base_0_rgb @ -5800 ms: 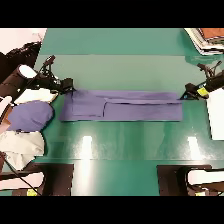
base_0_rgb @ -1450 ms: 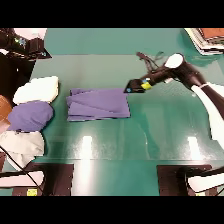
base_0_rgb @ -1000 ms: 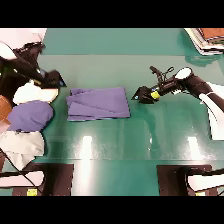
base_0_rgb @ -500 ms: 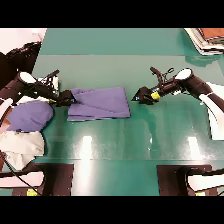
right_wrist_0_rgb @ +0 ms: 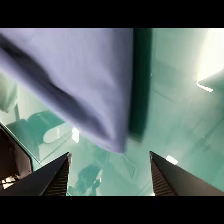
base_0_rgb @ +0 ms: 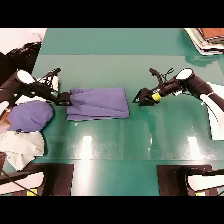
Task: Fold the shirts.
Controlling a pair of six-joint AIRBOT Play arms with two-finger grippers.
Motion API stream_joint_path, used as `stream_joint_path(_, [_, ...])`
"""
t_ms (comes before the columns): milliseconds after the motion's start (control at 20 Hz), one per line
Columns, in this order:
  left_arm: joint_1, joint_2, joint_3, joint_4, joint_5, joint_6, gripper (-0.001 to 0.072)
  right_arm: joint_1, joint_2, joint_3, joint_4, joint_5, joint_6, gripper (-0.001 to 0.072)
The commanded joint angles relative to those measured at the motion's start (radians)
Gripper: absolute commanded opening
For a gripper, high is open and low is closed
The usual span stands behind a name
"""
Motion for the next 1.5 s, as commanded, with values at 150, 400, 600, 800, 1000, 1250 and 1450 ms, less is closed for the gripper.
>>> stream_joint_path(150, [0.001,0.132,-0.004,0.086,-0.233,-0.003,0.0608,0.000,0.085,-0.001,-0.084,-0.080,-0.006,0.0548])
stream_joint_path(400, [0.001,0.132,0.019,0.021,-0.144,-0.029,0.0708,0.000,0.088,-0.002,-0.109,-0.080,-0.006,0.0565])
stream_joint_path(600, [0.001,0.133,0.023,-0.126,-0.103,0.018,0.0186,0.000,0.007,-0.002,-0.070,-0.104,0.027,0.0599])
stream_joint_path(800, [0.001,0.133,0.023,-0.230,-0.019,0.043,0.0025,0.033,-0.119,-0.002,0.106,-0.145,0.019,0.0591])
stream_joint_path(1000, [0.001,0.133,0.023,-0.248,0.007,0.043,0.0025,0.159,-0.190,-0.001,0.211,-0.258,0.011,0.0591])
stream_joint_path(1250, [0.001,0.133,0.023,-0.249,0.006,0.043,0.0025,0.285,-0.242,0.001,0.344,-0.379,-0.028,0.0496])
stream_joint_path(1450, [0.001,0.133,0.023,-0.253,-0.014,0.042,0.0025,0.307,-0.241,0.068,0.341,-0.433,-0.114,0.0065])
